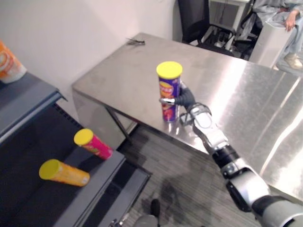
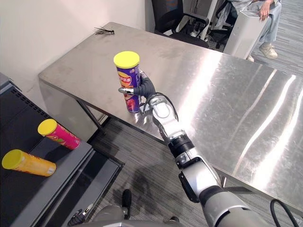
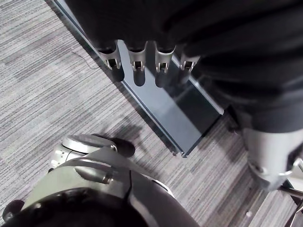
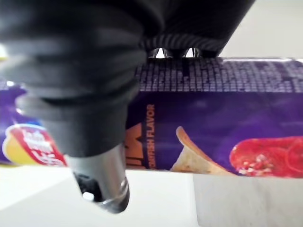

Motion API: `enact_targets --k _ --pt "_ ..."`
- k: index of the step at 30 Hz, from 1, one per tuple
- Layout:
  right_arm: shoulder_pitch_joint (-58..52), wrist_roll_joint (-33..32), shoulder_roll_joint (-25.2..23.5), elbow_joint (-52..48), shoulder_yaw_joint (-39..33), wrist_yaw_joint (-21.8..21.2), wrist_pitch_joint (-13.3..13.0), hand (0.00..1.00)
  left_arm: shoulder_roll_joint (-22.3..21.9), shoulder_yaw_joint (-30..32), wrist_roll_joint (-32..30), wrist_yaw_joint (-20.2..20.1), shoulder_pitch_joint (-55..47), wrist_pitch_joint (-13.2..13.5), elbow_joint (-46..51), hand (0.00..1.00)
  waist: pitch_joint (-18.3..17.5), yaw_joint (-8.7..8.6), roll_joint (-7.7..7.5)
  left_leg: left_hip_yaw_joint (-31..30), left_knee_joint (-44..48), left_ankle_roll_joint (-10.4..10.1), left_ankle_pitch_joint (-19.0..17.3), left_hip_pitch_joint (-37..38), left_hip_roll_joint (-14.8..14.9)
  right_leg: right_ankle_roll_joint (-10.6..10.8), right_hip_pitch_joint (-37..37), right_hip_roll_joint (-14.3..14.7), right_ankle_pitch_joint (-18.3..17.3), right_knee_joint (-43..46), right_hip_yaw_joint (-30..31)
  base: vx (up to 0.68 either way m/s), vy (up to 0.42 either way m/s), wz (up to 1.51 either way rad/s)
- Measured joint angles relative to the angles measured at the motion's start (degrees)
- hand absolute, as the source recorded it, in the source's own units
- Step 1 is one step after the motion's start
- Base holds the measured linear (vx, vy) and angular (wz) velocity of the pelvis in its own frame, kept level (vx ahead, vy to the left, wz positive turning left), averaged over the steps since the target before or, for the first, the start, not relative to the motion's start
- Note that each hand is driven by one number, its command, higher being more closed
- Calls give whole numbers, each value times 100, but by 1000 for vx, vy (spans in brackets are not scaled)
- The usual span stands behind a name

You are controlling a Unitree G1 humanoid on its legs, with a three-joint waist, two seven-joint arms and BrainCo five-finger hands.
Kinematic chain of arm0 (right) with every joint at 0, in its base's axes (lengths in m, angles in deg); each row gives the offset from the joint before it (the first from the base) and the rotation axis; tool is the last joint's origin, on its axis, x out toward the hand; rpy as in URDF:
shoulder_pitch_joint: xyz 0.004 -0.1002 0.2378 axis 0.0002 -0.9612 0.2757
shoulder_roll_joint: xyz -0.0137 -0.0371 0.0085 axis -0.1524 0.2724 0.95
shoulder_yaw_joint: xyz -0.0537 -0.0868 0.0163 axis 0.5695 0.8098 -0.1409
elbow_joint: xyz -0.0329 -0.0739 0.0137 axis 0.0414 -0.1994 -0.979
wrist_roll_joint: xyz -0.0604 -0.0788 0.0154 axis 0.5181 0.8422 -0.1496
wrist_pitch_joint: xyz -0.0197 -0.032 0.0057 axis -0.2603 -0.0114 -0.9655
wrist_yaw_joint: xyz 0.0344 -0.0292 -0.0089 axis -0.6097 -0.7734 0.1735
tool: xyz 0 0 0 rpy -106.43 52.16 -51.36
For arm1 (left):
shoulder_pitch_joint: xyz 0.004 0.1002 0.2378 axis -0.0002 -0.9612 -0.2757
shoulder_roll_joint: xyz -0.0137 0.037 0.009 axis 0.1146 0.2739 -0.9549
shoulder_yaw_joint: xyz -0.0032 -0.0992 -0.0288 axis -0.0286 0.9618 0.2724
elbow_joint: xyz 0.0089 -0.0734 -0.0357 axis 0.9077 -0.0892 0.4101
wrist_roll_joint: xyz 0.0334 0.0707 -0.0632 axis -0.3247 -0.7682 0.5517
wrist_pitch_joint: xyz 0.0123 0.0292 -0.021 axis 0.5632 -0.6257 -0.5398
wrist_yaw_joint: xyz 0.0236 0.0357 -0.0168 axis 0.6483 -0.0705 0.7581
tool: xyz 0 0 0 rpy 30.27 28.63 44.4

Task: Put the gum and the chips on the shelf.

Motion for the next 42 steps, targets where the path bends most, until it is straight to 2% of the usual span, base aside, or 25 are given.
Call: enact_targets --k 12,16,21,25,33,39,42 --pt "-19 -9 31 -96 16 -38 7 100 7 -2 -6 19 -4 -3 132 0 49 -9 -74 78 0 -34 -26 6 27 0 -18 -1 0 0 103 -1 -2 -2" --pt "-403 -53 413 -1112 -24 -15 50 100 38 -8 -8 26 -3 -3 164 0 52 -33 -128 153 26 5 21 13 81 -3 -70 8 6 55 170 2 -12 -6" --pt "-999 -115 951 -2775 -790 -18 -95 100 54 -6 -49 27 -37 -2 165 0 -21 -149 -175 307 37 -14 43 29 158 -8 -222 47 9 162 412 -15 -3 -17" --pt "-1536 -124 1143 -3442 -1246 -18 -261 100 85 -7 -61 22 -107 -2 130 0 -176 -295 -191 369 19 -54 85 29 244 -19 -288 123 16 186 530 -52 -19 -15" --pt "-2379 -125 1197 -3864 -1667 5 -358 100 55 -9 -195 10 -184 -1 72 0 -444 -425 -97 514 0 -167 187 23 455 -134 -474 294 -62 246 758 -99 -20 -14" --pt "-2976 -125 1197 -4163 -2108 -6 -471 100 63 -2 -217 -5 -298 0 73 0 -649 -430 -145 714 1 -200 204 23 560 -142 -628 365 -53 301 969 -33 -3 -19" --pt "-3466 -125 1196 -4421 -2637 -17 -475 100 82 1 -224 -18 -313 2 78 0 -691 -435 -195 735 1 -201 203 36 556 -110 -629 373 -6 298 981 31 -2 -4"
